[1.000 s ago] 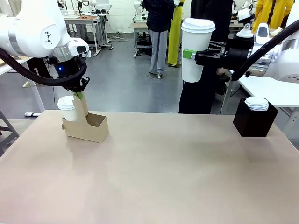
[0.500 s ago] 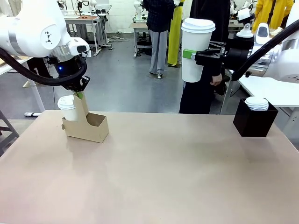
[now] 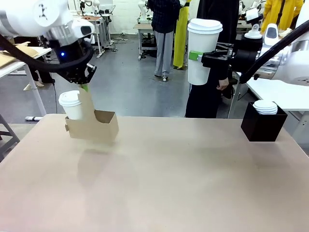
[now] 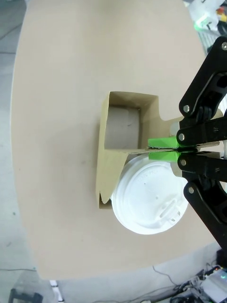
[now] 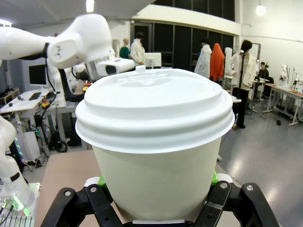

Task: Pour a drink into a cup and package it in a carrier.
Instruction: Position the Cup Carrier in the center of the table.

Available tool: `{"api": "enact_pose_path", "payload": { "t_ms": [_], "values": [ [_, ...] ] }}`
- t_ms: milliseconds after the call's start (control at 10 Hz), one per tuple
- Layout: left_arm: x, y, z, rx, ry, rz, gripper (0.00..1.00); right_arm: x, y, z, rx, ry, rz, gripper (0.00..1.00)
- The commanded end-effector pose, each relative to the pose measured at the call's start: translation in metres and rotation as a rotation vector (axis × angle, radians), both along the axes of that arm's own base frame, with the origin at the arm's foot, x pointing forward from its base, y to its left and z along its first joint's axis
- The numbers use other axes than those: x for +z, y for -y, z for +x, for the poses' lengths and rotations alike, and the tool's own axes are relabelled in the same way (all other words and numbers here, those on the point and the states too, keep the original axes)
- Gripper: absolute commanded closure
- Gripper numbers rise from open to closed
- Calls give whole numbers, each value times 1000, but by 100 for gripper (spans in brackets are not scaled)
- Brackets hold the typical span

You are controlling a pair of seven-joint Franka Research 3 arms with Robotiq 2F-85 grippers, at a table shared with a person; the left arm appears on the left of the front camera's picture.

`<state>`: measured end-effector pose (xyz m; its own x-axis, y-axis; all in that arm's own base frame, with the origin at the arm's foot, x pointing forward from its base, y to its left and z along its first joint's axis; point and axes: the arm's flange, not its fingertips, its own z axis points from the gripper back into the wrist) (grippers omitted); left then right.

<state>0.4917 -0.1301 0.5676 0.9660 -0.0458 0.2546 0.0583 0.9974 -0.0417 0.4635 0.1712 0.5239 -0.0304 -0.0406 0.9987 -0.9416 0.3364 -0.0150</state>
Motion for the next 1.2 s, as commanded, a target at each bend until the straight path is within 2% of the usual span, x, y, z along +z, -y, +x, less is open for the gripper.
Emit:
{"api": "enact_pose_path", "payload": {
  "t_ms": [0,300,600,800,900,1100],
  "values": [
    [19,31,-35,32,35,-26,98,5,-5,1,-20,19,5,19],
    [27,99,-103,69,51,-80,98,5,-5,1,-20,19,5,19],
    [-5,167,-160,159,59,-69,98,5,-5,1,-20,19,5,19],
    [-34,199,-179,171,83,-73,98,5,-5,1,-20,19,5,19],
    [-46,214,-182,168,97,-78,98,5,-5,1,-20,19,5,19],
    [-65,237,-179,139,78,-48,98,5,-5,1,-20,19,5,19]
  ]
}}
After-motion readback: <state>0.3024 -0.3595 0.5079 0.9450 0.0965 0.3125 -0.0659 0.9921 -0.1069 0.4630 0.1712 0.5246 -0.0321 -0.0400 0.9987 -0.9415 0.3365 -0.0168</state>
